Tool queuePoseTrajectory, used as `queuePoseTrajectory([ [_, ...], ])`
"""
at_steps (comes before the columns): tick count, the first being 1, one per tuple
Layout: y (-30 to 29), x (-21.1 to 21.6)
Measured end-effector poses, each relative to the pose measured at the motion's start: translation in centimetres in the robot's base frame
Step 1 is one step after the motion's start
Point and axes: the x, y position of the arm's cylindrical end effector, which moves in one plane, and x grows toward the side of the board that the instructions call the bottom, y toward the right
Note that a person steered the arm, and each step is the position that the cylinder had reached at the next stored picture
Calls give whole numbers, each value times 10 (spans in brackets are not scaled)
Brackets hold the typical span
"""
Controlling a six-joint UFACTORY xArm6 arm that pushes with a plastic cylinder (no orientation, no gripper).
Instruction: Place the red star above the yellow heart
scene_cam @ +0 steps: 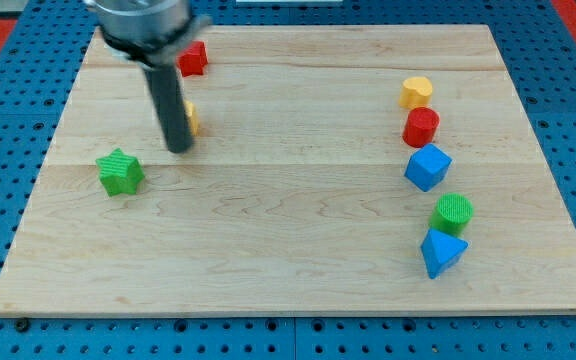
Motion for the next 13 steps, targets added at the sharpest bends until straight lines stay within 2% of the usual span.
queuePoseTrajectory([
  [1,2,-41],
  [2,-44,-72],
  [3,-57,-123],
  [4,-4,-157],
  [5,75,-138],
  [6,32,-132],
  [7,11,-108],
  [10,250,-109],
  [11,287,-122],
  [12,225,-136],
  [13,118,-150],
])
